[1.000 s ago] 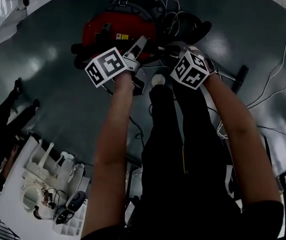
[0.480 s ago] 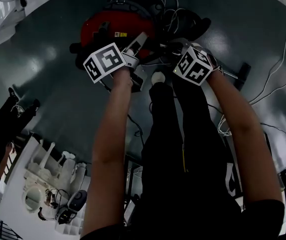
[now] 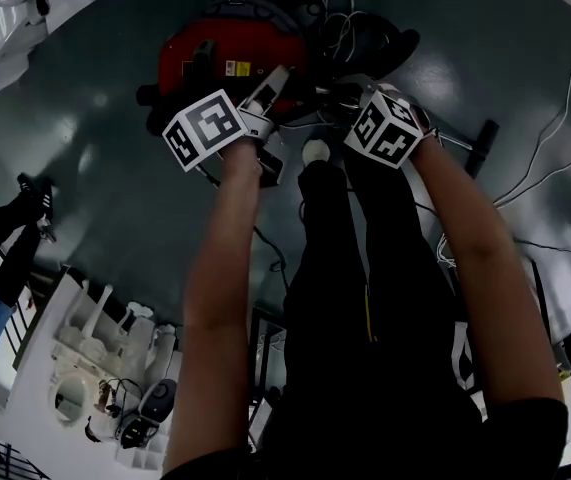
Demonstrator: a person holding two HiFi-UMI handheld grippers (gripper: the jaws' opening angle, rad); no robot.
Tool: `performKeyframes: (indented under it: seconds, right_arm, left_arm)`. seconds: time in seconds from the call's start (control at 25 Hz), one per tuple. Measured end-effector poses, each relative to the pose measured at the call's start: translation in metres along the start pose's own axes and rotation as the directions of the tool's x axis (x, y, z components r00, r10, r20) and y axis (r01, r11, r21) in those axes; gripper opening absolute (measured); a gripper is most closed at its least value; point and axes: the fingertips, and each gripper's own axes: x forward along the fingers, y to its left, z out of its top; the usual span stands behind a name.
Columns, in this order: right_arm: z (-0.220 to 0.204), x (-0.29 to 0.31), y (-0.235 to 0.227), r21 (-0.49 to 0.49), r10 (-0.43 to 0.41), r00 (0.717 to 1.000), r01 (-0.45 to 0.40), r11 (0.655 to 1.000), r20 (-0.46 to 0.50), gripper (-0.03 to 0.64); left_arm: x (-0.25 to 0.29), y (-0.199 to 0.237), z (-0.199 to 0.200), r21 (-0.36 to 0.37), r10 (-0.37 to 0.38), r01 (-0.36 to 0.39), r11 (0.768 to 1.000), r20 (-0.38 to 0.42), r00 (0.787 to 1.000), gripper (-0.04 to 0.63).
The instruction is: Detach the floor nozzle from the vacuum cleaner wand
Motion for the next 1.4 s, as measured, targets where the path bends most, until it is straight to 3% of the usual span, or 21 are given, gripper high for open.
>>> performKeyframes:
  seconds: [0.2,0.48,0.6,0.92,1.0,1.08,1.12,1.2,1.28,1.36,1.4]
  right_arm:
    - [0.000,-0.001,0.002,-0.007,-0.034,0.999,0.034,0.999,0.006,0.167]
    - [0.003,-0.006,0.005,-0.006,0.041,0.999,-0.040,0.999,0.035,0.167]
    - [0.001,-0.010,0.009,-0.011,-0.002,0.999,0.002,1.000,0.032,0.167]
    - [0.004,-0.011,0.002,-0.010,-0.037,0.998,0.037,0.999,0.044,0.169]
    - [0.001,-0.013,0.003,-0.027,-0.032,0.999,0.033,0.999,0.038,0.167]
    - [-0.016,-0.025,0.002,-0.028,-0.054,0.998,0.055,0.998,0.025,0.167]
    - [-0.031,-0.032,-0.001,-0.024,-0.068,0.998,0.068,0.997,0.001,0.167]
    - [-0.059,-0.037,-0.012,-0.022,-0.090,0.994,0.089,0.996,-0.069,0.167]
    - [-0.074,-0.036,-0.025,-0.014,-0.116,0.985,0.115,0.993,-0.131,0.169]
    - [-0.074,-0.029,-0.030,-0.007,-0.126,0.976,0.127,0.992,-0.176,0.169]
    - [-0.072,-0.025,-0.030,-0.008,-0.124,0.974,0.125,0.992,-0.192,0.169]
  left_arm:
    - [-0.002,0.004,0.002,0.033,-0.014,0.014,0.999,-0.014,1.000,0.169]
    - [-0.015,-0.012,0.002,0.017,-0.035,0.035,0.999,-0.004,0.999,0.150]
    - [-0.015,-0.007,0.001,-0.038,-0.056,0.056,0.998,0.006,0.998,0.149]
    - [-0.014,-0.011,0.008,-0.027,-0.071,0.072,0.997,0.025,0.997,0.152]
    - [-0.031,0.000,0.023,-0.050,-0.034,0.039,0.998,0.103,0.994,0.149]
    - [-0.065,0.029,0.066,-0.138,0.023,0.010,0.990,0.232,0.972,0.144]
    - [-0.084,0.037,0.088,-0.168,0.012,0.038,0.985,0.283,0.959,0.146]
    - [-0.106,0.031,0.112,-0.133,-0.084,0.133,0.982,0.321,0.943,0.152]
    - [-0.094,0.016,0.098,-0.032,-0.166,0.180,0.983,0.254,0.953,0.156]
    - [-0.068,0.009,0.068,0.026,-0.149,0.147,0.989,0.181,0.972,0.156]
    - [-0.057,0.009,0.054,0.013,-0.119,0.118,0.993,0.169,0.978,0.158]
